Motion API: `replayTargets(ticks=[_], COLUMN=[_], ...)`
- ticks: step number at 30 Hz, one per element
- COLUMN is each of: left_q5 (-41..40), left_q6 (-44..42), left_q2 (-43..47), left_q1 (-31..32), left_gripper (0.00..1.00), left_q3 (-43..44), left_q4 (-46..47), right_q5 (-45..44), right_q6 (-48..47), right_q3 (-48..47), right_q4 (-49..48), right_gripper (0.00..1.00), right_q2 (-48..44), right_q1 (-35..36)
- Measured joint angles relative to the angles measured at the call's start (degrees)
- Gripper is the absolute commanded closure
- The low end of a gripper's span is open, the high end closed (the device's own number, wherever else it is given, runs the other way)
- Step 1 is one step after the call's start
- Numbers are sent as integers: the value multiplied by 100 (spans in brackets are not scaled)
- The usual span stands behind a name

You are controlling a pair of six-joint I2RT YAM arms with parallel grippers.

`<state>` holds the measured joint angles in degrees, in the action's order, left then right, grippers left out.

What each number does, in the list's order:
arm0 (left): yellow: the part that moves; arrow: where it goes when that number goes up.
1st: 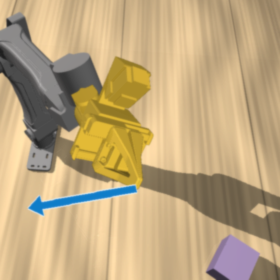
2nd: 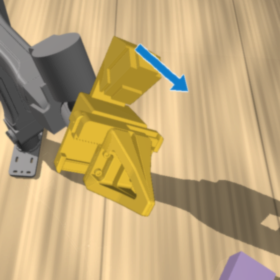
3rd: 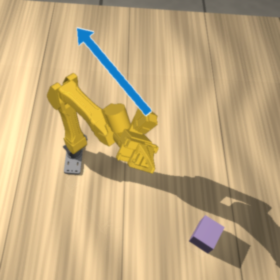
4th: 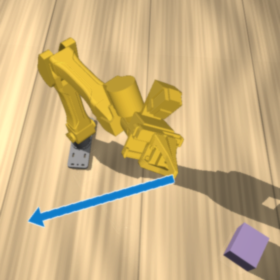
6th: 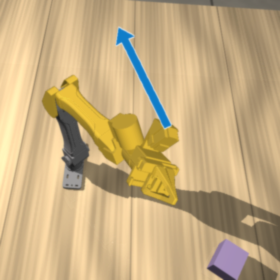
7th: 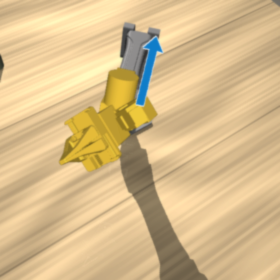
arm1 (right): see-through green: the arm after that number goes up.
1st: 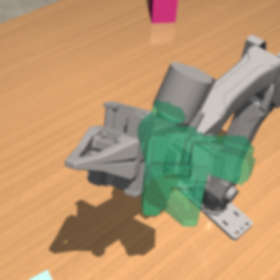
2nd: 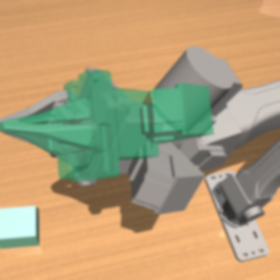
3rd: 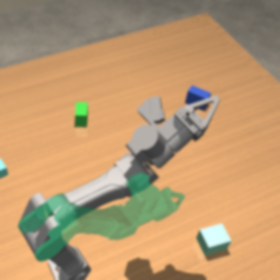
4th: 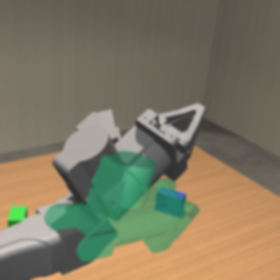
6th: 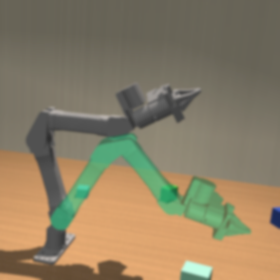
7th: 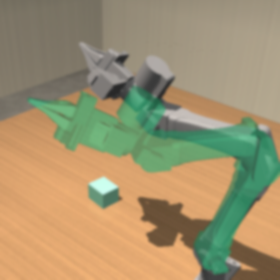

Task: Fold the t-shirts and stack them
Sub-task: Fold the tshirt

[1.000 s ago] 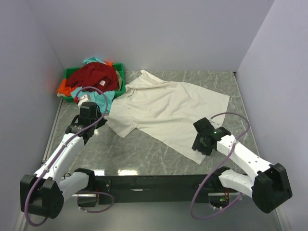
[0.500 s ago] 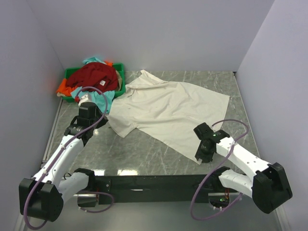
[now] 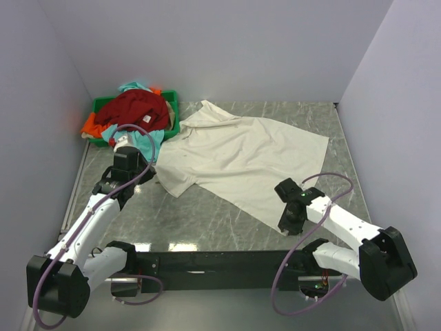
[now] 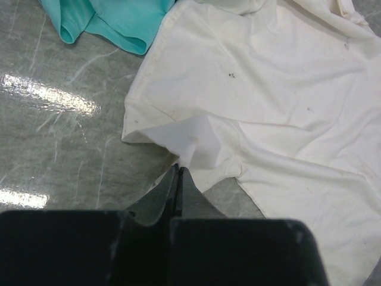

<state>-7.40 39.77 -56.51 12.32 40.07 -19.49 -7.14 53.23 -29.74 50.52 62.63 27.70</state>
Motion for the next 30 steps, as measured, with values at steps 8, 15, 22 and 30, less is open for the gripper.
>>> replayTargets(ticks=[8, 15, 22, 30], left_q5=[-39, -122, -190, -195], left_q6=[2, 7, 37, 164], left_q2=[2, 33, 282, 509], left_q1=[46, 129, 236, 289], left_gripper=[100, 100, 100, 100], left_q3=[0, 0, 0, 0], left_q4=[-4, -39, -229, -531], right_q5=[-79, -101, -197, -293], right_q6=[136, 129, 20, -131], right_q3=[57, -13, -804, -1226], right_q4=[-142, 26, 846, 1676], right_gripper=[100, 100, 100, 100], right_q2=[-15, -114, -385, -905], right_q1=[144, 271, 522, 546])
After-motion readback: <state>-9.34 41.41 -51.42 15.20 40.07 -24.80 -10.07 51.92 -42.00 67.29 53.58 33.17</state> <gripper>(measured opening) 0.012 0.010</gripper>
